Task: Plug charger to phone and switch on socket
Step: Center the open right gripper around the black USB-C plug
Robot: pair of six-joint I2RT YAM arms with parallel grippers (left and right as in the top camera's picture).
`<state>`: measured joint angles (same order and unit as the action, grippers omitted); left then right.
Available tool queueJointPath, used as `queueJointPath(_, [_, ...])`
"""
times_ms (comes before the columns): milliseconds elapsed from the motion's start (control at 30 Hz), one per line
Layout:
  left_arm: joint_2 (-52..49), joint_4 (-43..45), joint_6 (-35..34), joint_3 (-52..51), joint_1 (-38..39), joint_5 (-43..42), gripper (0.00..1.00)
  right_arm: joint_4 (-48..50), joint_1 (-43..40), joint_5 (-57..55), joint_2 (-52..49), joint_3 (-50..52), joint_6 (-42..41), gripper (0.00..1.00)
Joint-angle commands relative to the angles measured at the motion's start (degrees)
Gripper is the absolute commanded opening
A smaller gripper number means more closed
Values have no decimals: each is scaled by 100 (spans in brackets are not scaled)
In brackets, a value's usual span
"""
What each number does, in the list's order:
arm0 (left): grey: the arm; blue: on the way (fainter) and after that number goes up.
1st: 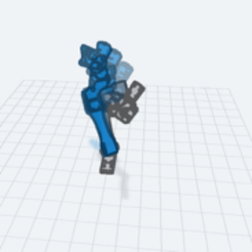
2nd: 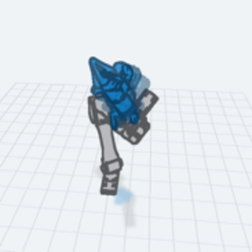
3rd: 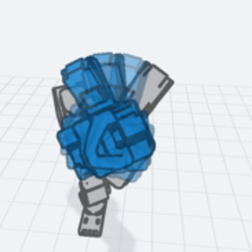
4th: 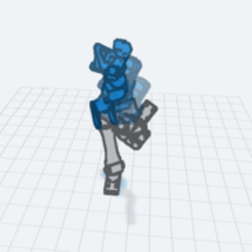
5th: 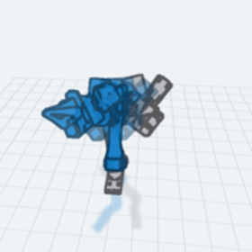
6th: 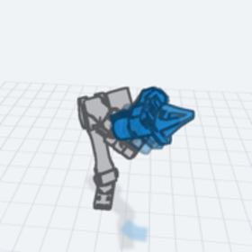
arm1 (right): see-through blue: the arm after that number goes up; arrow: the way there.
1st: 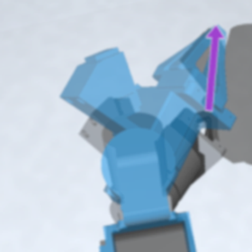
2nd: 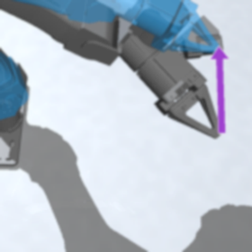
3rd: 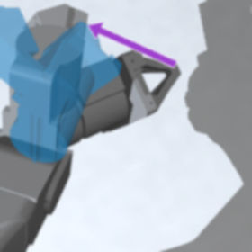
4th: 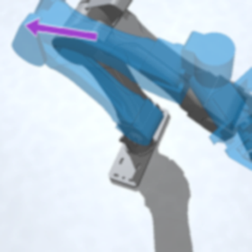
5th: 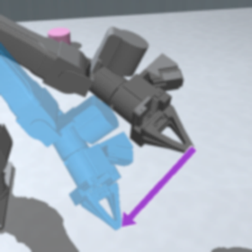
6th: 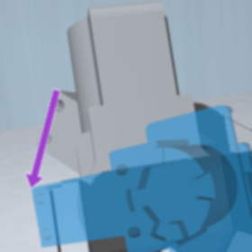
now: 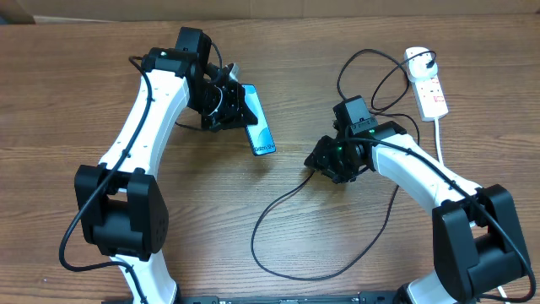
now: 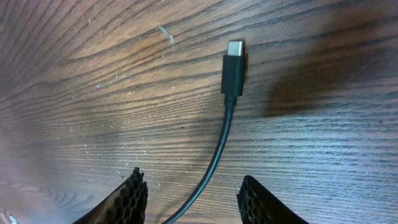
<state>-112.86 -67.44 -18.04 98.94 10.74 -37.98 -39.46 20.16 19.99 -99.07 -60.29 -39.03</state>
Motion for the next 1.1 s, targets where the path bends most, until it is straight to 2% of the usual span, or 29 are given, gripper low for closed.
queueJointPath(0, [4, 37, -42, 79, -22, -258, 4, 17, 15, -195, -2, 24, 2, 47])
queueJointPath(167, [4, 42, -39, 79, -22, -256, 4, 22, 15, -199, -2, 24, 0, 47])
queueJointPath(700, [4, 42, -39, 79, -22, -256, 4, -168, 348, -1244, -2, 24, -22, 48])
queueJointPath(1067, [4, 42, -39, 79, -22, -256, 4, -4, 389, -1268, -2, 24, -22, 50])
